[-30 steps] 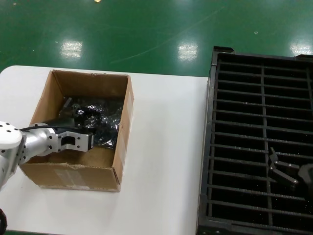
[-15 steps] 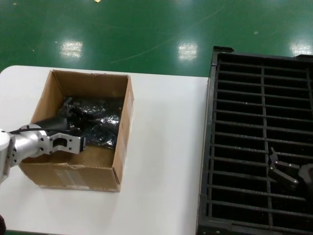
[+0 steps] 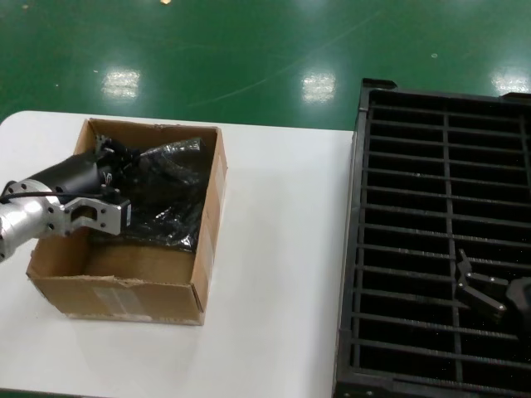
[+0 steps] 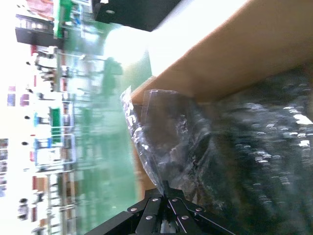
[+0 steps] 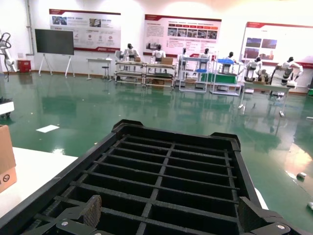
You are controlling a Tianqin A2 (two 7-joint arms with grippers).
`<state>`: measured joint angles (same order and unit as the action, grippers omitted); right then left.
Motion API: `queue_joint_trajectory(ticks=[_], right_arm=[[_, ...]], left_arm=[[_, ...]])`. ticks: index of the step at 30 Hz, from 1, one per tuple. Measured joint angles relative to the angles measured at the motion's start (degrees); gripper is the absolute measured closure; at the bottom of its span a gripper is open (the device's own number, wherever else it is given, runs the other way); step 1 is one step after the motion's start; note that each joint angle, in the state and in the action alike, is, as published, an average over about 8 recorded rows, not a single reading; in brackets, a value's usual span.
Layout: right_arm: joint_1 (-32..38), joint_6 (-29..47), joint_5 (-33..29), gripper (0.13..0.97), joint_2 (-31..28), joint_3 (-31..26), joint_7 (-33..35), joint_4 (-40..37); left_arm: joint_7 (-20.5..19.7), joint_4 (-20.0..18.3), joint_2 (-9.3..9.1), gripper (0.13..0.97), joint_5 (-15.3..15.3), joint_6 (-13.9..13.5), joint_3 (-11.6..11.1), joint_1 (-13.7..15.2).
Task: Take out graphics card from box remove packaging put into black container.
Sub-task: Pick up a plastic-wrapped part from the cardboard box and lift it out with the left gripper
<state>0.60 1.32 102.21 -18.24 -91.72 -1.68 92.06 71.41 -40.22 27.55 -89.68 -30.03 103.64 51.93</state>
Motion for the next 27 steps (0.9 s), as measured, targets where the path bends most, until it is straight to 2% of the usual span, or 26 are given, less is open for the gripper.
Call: queue_joint_trajectory(ticks=[6, 9, 12, 16, 22, 27], right_arm=[[0.00, 0.00, 0.00, 0.129, 0.00, 0.00, 0.00, 0.00], [0.00, 0.00, 0.00, 0.129, 0.00, 0.00, 0.00, 0.00], [0.00, 0.00, 0.00, 0.129, 0.00, 0.00, 0.00, 0.00], [0.00, 0.00, 0.00, 0.129, 0.00, 0.00, 0.00, 0.00], [0.00, 0.00, 0.00, 0.129, 0.00, 0.00, 0.00, 0.00], [0.00, 0.00, 0.00, 0.129, 0.00, 0.00, 0.00, 0.00]], left_arm=[[-10.32, -12.08, 3.97, 0.957, 3.25, 0.84, 1.11, -4.09], [-15.85, -18.89, 6.42, 0.957, 4.81, 1.47, 0.94, -6.92], [-21.03, -26.39, 9.06, 0.957, 5.82, 2.47, -0.15, -10.49], [-26.82, -36.82, 12.66, 0.957, 6.23, 4.02, -2.70, -16.20], [-32.15, -50.25, 17.41, 0.957, 5.43, 5.58, -6.83, -25.61], [-32.86, -58.14, 19.66, 0.957, 3.09, 5.76, -9.32, -32.72]])
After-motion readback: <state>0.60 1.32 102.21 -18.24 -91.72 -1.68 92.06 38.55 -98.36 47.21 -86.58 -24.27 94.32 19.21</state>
